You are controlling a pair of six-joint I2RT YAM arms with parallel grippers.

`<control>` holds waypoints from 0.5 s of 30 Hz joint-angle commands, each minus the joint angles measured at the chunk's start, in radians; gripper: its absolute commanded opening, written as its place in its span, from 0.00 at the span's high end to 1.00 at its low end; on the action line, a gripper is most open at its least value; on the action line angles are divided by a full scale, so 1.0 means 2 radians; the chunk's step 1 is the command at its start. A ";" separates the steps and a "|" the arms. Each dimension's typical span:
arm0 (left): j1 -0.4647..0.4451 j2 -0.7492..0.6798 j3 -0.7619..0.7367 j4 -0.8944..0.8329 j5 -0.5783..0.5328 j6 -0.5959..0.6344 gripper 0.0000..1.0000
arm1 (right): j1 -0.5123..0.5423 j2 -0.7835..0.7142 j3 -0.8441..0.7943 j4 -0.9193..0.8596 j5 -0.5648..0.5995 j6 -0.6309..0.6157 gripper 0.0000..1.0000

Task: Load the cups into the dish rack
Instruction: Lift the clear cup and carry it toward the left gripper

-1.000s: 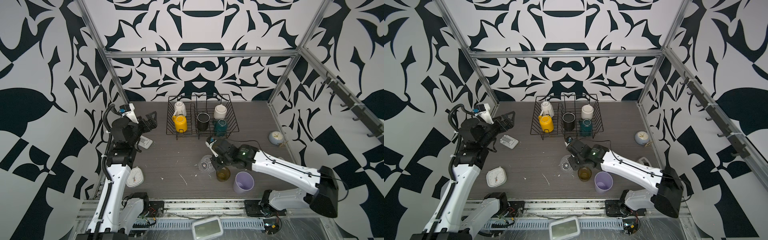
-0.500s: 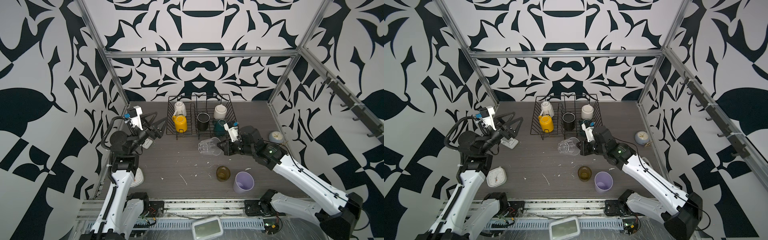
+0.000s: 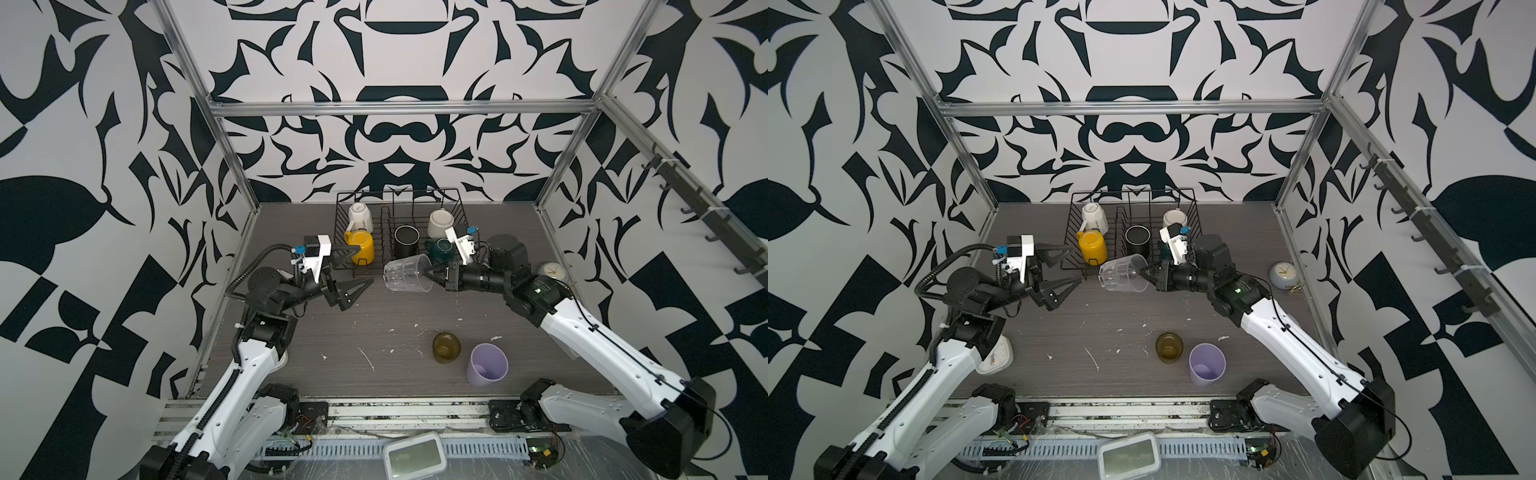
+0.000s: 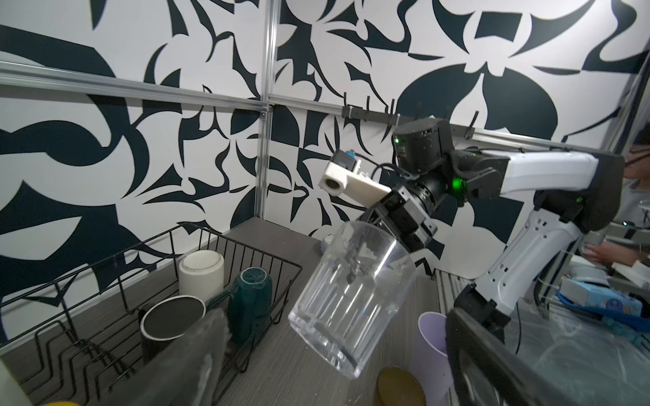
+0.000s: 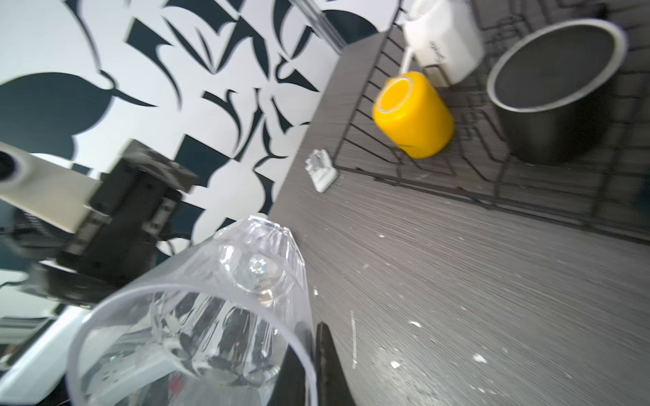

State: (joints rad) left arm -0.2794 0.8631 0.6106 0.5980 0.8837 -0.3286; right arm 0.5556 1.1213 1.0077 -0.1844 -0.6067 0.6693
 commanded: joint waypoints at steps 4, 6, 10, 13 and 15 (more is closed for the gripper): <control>-0.007 0.001 -0.011 -0.007 0.009 0.064 0.01 | -0.002 -0.011 0.020 0.090 -0.066 0.032 1.00; -0.007 -0.001 -0.013 -0.001 0.019 0.064 0.01 | -0.002 -0.013 0.016 0.100 -0.074 0.039 1.00; -0.011 -0.001 -0.017 0.003 0.032 0.065 0.01 | -0.002 -0.007 0.019 0.121 -0.095 0.050 1.00; -0.013 0.001 -0.016 0.004 0.038 0.065 0.01 | -0.001 -0.002 0.021 0.135 -0.107 0.058 1.00; -0.014 0.001 -0.014 0.004 0.039 0.065 0.01 | -0.001 0.002 0.020 0.144 -0.113 0.063 1.00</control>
State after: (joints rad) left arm -0.3016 0.8665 0.5880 0.5861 0.9302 -0.2157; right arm 0.5556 1.1248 1.0115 -0.0143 -0.7769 0.7635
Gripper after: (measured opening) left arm 0.994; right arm 0.075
